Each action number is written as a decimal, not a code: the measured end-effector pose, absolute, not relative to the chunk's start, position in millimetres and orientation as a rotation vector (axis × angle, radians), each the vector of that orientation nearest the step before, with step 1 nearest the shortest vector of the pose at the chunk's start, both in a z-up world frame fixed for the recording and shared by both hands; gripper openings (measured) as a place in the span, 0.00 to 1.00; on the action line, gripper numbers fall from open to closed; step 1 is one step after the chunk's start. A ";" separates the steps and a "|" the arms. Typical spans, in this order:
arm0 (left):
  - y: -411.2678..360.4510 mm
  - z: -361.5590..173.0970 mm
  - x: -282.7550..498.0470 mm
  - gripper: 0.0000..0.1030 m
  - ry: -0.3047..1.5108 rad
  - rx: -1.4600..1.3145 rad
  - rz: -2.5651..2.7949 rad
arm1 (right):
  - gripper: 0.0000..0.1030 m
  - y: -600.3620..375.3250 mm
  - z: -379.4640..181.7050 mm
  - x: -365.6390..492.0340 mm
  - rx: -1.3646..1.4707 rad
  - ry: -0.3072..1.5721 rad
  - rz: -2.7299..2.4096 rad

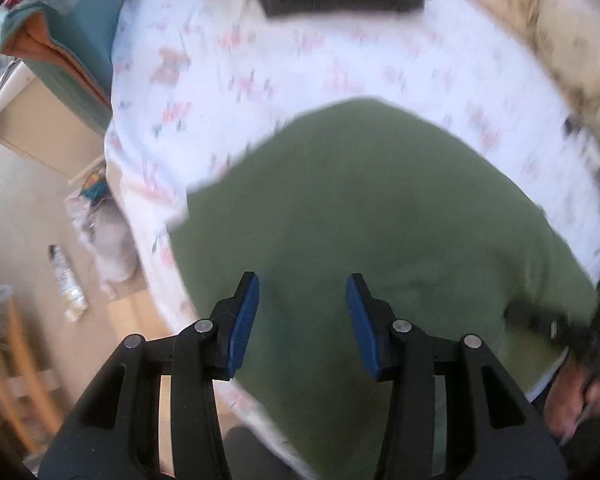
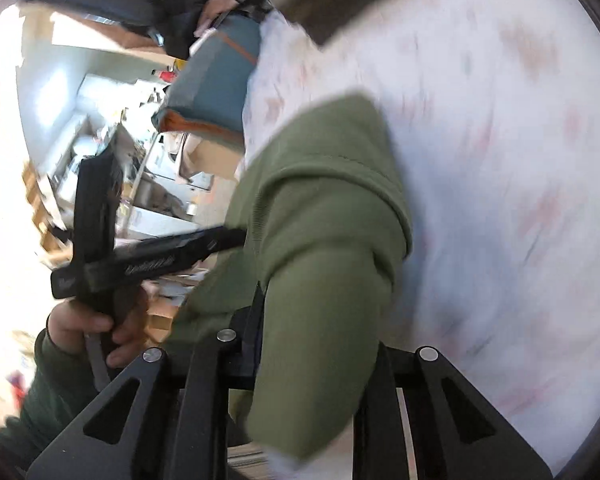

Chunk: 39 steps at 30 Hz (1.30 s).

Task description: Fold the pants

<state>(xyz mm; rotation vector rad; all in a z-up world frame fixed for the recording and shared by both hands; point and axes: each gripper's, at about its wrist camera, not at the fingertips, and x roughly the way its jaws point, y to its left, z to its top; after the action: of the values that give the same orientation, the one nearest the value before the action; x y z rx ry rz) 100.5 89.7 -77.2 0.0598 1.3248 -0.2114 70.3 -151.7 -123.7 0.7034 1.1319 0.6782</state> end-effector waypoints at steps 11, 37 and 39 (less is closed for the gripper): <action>117.1 -67.6 136.2 0.83 1.225 -0.265 -0.174 | 0.22 -318.8 -148.5 179.8 0.670 1.230 0.495; 6.7 -152.4 167.8 0.11 1.358 0.121 -0.513 | 0.24 -253.0 -169.5 111.6 0.743 1.177 0.388; 10.3 -125.4 162.2 0.09 1.292 0.072 -0.495 | 0.18 -248.7 -146.2 124.0 0.628 1.146 0.425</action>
<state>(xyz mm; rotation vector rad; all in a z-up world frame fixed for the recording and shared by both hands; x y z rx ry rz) 162.2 10.3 -125.4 0.0723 1.2923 -0.4946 124.0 -248.7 -146.2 0.6278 1.1465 0.4250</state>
